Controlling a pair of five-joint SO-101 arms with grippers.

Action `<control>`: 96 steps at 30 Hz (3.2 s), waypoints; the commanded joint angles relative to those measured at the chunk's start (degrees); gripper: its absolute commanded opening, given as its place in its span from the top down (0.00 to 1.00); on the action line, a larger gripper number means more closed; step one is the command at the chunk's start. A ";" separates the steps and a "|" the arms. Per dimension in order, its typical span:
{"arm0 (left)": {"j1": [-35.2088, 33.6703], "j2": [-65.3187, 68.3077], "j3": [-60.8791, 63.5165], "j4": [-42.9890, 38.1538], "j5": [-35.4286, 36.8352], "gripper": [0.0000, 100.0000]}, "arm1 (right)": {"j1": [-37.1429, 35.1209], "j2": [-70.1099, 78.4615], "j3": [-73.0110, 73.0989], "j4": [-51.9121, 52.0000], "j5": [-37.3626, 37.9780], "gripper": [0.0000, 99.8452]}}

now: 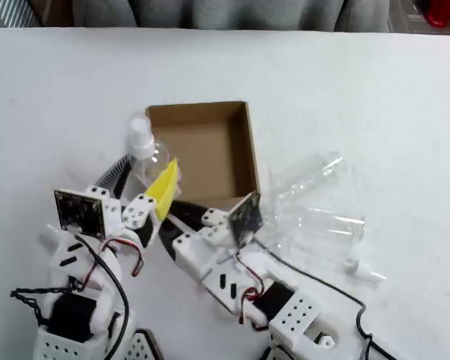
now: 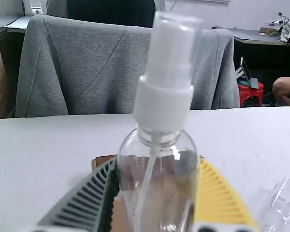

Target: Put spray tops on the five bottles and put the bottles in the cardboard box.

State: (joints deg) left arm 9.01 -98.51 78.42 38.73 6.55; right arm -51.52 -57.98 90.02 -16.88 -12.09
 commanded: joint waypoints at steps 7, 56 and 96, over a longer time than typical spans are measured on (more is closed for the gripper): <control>1.98 -1.19 -0.70 0.35 -0.09 0.98 | -0.92 0.48 -0.62 -1.27 10.29 0.98; -7.43 52.00 -12.92 -33.14 -0.09 0.98 | 18.33 -0.04 -16.18 35.56 10.55 0.99; -8.48 96.66 -40.26 -40.09 -0.53 0.98 | 19.82 0.48 -18.81 40.48 10.46 0.99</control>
State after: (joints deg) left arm 2.15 -0.75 42.37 -1.63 6.55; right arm -32.00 -57.63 74.46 23.30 -2.15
